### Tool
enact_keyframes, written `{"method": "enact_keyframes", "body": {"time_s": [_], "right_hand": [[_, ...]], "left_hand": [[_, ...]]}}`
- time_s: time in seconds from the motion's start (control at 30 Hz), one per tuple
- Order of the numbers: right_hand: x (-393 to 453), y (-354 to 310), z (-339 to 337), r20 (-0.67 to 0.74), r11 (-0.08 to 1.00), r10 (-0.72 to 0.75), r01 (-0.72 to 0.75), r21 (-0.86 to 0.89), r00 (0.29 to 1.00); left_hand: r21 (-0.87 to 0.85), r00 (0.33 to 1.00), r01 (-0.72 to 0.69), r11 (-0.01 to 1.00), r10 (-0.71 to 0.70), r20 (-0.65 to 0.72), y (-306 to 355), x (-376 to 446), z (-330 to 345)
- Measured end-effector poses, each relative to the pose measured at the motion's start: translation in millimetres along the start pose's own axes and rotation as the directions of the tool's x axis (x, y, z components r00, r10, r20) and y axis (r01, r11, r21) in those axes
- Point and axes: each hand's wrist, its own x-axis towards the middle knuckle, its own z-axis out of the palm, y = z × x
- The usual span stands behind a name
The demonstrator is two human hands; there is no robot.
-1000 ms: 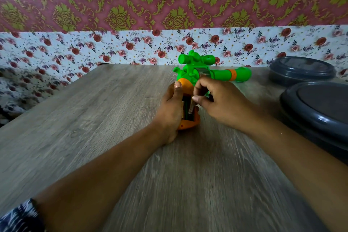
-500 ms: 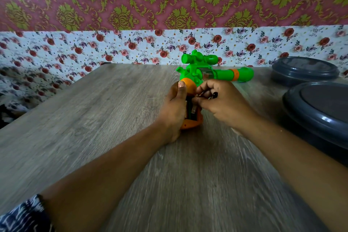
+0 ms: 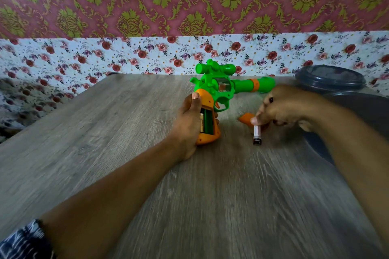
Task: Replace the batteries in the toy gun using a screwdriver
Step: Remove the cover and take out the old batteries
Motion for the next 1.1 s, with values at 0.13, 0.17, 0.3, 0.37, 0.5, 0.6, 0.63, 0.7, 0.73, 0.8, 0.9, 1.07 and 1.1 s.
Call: {"method": "enact_keyframes", "body": {"time_s": [0.13, 0.17, 0.3, 0.37, 0.5, 0.6, 0.63, 0.7, 0.73, 0.8, 0.9, 1.07, 1.1], "right_hand": [[3, 4, 6, -0.005, 0.993, 0.069, -0.069, -0.093, 0.998], [3, 4, 6, -0.016, 0.987, 0.073, -0.075, -0.142, 0.997], [4, 6, 6, -0.068, 0.945, 0.095, -0.111, -0.309, 0.993], [7, 9, 9, -0.090, 0.923, 0.094, -0.121, -0.366, 0.992], [11, 8, 13, -0.120, 0.893, 0.077, -0.122, -0.434, 0.990], [11, 2, 3, -0.108, 0.898, 0.046, -0.088, -0.430, 0.993], [10, 1, -3, -0.080, 0.921, 0.020, -0.050, -0.387, 0.997], [5, -1, -11, -0.025, 0.971, -0.038, 0.031, -0.235, 0.999], [2, -3, -13, -0.016, 0.986, -0.076, 0.073, -0.147, 0.997], [-5, -9, -11, -0.026, 0.985, -0.174, 0.175, 0.010, 0.984], [-10, -20, 4, -0.053, 0.908, -0.323, 0.325, 0.263, 0.945], [-2, -23, 26, -0.261, 0.859, -0.506, 0.508, -0.066, 0.822], [-2, -23, 29, -0.309, 0.842, -0.539, 0.515, -0.160, 0.784]], "left_hand": [[-0.022, 1.000, 0.003, 1.000, -0.003, 0.005, -1, 1, 0], [-0.028, 1.000, 0.006, 1.000, -0.006, 0.007, -1, 1, -1], [-0.048, 1.000, 0.013, 0.999, -0.012, 0.008, -1, 1, 0], [-0.044, 1.000, 0.012, 0.999, -0.012, 0.007, -1, 2, 0], [-0.027, 1.000, 0.014, 1.000, -0.014, -0.001, -3, 4, -2], [-0.029, 0.998, 0.063, 0.998, -0.064, -0.013, -5, 7, -4], [-0.031, 0.997, 0.079, 0.996, -0.079, -0.017, -5, 8, -5], [-0.031, 0.995, 0.094, 0.995, -0.095, -0.018, -4, 7, -5], [-0.034, 0.995, 0.097, 0.995, -0.098, -0.016, -3, 6, -5], [-0.033, 0.994, 0.105, 0.994, -0.106, -0.009, -2, 6, -4], [-0.021, 0.994, 0.110, 0.994, -0.110, -0.009, -2, 5, -4], [-0.026, 0.996, 0.091, 0.996, -0.091, -0.023, -3, 7, -4], [-0.025, 0.996, 0.087, 0.996, -0.087, -0.022, -4, 8, -4]]}}
